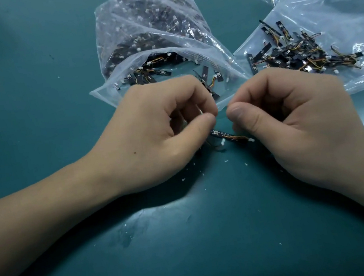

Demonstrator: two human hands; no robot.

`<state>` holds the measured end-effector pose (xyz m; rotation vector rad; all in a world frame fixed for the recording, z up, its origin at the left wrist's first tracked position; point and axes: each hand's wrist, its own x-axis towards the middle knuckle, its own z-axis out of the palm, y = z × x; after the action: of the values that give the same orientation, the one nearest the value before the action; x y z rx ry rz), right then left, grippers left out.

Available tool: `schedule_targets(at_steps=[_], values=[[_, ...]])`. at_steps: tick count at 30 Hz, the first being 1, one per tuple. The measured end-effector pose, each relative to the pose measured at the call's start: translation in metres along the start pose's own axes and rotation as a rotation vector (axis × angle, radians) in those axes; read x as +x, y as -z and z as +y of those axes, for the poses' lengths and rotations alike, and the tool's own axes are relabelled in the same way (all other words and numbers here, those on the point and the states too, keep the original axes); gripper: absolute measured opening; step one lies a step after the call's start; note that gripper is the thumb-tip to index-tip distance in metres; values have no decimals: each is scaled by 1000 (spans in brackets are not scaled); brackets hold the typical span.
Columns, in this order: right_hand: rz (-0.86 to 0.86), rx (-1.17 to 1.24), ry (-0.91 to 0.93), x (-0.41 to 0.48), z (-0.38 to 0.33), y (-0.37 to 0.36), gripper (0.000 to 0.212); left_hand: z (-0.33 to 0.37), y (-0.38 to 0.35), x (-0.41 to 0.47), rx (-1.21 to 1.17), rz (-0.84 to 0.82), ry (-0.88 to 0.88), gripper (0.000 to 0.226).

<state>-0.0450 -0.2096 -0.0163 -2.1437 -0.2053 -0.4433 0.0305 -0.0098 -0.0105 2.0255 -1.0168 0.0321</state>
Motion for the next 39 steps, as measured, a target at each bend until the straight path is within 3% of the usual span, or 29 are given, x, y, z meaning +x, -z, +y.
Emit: schedule_targets(at_steps=[4,6,9,11,14,19,24,30,34,39], values=[[-21,-34,-39,0,0,0,7,-1,0,-2,65,-6,2,6],[-59,-106,-65,0,0,-1,1,0,-1,-3,237,-46,-11,15],[-151,-427,-23,-2,-2,-5,10,2,-2,-4,533,-125,-8,27],[-205,-570,8,-3,-6,-6,16,3,-1,-3,572,-132,2,26],[-222,-507,-11,-2,-6,-2,13,2,-2,-3,481,-126,6,18],[-231,-482,-45,-1,-7,-2,21,-1,-1,-3,70,-21,16,15],[-227,-494,-34,-1,-5,-2,11,-6,2,1,-134,56,14,16],[-196,-503,-45,0,1,-4,11,-10,3,4,-272,59,58,13],[-156,-378,-74,1,0,-1,4,-9,3,4,-349,56,71,14],[-231,-310,-44,0,-2,2,19,-7,5,3,-403,19,66,18]])
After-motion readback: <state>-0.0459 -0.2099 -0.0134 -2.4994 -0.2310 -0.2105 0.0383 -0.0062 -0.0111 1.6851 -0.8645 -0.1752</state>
